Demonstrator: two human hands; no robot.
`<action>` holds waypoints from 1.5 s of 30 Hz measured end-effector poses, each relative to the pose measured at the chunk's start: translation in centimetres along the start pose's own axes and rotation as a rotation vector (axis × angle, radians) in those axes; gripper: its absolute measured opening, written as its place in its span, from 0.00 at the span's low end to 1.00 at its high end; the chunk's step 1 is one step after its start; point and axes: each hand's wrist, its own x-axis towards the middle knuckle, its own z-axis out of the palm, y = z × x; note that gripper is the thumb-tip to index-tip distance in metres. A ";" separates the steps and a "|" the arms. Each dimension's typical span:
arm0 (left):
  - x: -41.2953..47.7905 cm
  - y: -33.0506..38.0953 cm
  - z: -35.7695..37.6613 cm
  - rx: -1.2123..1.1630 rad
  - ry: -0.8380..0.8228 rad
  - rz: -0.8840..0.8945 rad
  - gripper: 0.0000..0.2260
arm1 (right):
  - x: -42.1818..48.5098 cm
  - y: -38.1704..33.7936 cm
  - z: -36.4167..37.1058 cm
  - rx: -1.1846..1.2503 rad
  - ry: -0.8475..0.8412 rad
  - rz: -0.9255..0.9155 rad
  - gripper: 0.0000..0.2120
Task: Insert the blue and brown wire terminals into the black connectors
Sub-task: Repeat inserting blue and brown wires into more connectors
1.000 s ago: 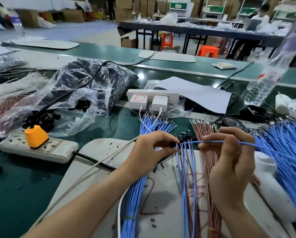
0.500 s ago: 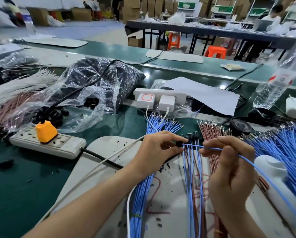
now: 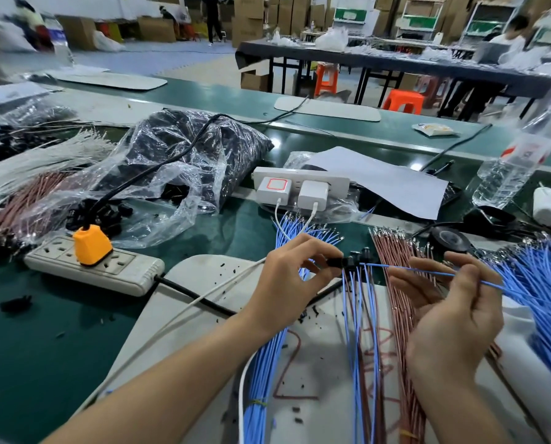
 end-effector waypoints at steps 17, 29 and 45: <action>-0.3 0.6 0.2 -0.059 -0.035 0.128 0.09 | -0.6 0.9 0.3 -0.226 -0.456 0.195 0.07; -0.2 1.1 -0.3 -0.023 -0.112 0.194 0.11 | -0.1 0.8 -0.1 -0.328 -0.609 0.106 0.11; -0.4 1.9 -0.5 0.218 -0.162 0.322 0.08 | -0.2 0.5 0.0 -0.560 -0.616 -0.070 0.05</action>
